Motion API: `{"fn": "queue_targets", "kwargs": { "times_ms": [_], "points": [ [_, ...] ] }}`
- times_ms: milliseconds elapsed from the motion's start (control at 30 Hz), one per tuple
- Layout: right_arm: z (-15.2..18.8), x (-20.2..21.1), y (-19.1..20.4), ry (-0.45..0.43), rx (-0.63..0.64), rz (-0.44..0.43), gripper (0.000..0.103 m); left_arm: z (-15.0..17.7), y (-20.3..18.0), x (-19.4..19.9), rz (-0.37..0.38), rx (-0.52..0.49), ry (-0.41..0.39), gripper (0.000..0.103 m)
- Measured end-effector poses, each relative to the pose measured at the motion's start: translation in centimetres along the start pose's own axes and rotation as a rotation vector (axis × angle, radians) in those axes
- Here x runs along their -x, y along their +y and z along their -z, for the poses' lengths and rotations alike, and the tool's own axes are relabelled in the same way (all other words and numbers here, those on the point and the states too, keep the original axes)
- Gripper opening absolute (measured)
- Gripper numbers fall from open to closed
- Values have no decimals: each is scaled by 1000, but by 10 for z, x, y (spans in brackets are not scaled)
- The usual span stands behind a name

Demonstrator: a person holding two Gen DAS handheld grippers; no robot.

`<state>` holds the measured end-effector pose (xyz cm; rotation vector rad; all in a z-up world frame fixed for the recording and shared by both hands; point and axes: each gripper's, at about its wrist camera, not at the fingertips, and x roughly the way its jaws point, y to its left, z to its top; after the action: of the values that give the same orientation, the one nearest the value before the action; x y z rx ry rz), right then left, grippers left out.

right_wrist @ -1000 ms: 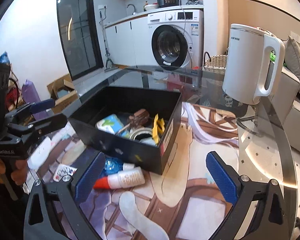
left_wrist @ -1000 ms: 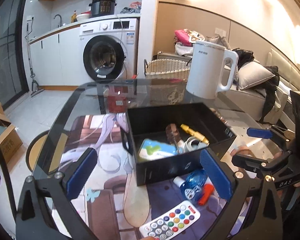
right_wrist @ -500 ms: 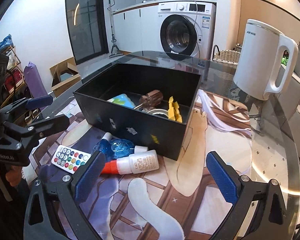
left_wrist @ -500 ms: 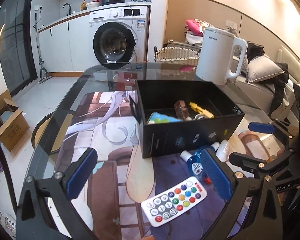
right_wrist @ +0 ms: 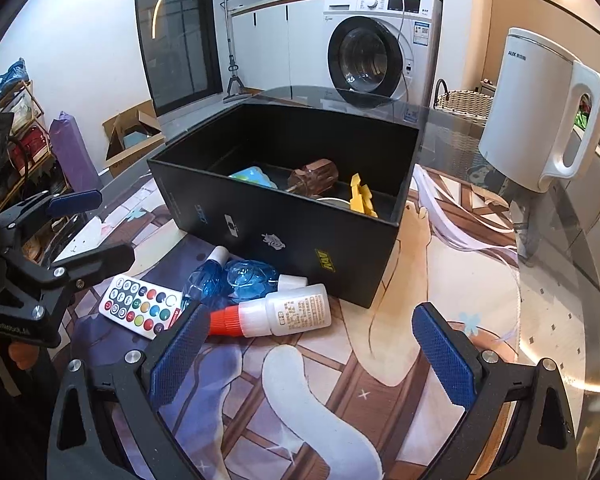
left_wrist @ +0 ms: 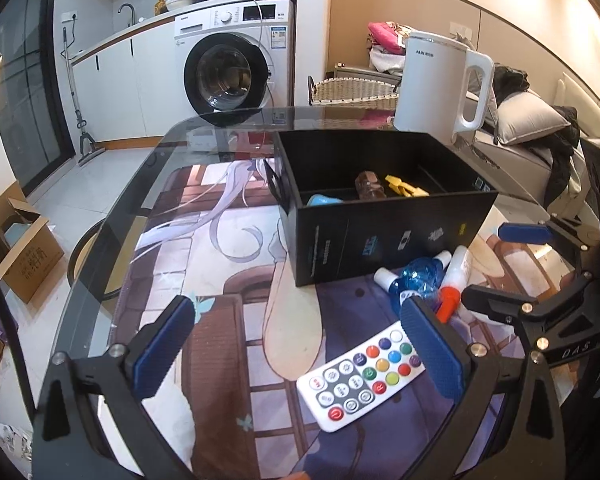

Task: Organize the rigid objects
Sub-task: 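Withdraw both open tools away from the black box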

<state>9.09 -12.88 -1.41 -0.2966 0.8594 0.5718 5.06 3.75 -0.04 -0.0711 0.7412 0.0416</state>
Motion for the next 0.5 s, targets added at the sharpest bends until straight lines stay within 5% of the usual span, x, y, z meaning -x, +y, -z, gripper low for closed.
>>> {"fn": "queue_targets", "kwargs": {
  "times_ms": [500],
  "points": [
    [2, -16, 6, 57, 32, 1, 103, 12, -8, -1, 37, -67, 64, 103]
  ]
}}
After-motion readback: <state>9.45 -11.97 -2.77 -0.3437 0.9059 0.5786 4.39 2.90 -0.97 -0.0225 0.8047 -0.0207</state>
